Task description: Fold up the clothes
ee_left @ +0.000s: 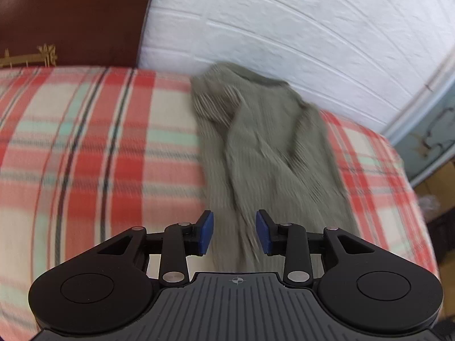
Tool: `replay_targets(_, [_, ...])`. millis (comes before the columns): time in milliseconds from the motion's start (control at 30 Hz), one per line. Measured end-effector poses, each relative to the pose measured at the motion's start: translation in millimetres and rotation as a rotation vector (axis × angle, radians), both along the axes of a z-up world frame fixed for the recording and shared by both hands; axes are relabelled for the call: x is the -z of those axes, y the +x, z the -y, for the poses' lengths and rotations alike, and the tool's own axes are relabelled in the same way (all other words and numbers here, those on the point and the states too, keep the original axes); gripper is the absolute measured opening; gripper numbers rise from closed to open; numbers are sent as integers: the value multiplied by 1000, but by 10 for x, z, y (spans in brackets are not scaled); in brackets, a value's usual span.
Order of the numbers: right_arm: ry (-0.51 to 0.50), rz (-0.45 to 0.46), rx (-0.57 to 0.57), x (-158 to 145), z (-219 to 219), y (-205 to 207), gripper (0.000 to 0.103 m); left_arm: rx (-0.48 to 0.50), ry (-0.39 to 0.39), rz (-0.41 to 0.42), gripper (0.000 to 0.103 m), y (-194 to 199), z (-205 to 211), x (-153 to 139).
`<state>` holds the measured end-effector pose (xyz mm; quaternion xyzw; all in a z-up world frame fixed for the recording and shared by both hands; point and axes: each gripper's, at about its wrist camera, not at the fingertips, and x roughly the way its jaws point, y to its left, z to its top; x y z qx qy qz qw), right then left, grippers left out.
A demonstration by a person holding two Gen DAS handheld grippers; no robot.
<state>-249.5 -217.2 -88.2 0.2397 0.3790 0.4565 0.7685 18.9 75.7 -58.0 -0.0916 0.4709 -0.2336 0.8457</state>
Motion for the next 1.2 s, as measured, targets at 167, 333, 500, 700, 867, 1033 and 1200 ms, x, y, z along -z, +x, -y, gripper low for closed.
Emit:
replay_targets(167, [19, -36, 80, 153, 52, -135, 57, 45, -58, -1, 54, -620, -62, -40])
replay_targets(333, [-60, -36, 72, 289, -104, -294, 57, 87, 5, 45, 68, -883, 93, -64])
replay_targets(500, [-84, -44, 85, 419, -130, -387, 55, 56, 14, 3, 71, -886, 111, 71])
replay_targets(700, [-53, -48, 69, 445, -137, -381, 8, 68, 64, -29, 38, -1013, 124, 195])
replay_targets(867, [-62, 7, 127, 406, -116, -393, 26, 39, 56, -7, 61, -1141, 73, 158])
replay_targets(1033, [-118, 37, 155, 449, -138, -363, 49, 6, 33, -3, 71, -1155, 14, 140])
replay_targets(1200, [-140, -5, 127, 560, -227, -327, 48, -4, 29, -36, 73, -1109, 36, 242])
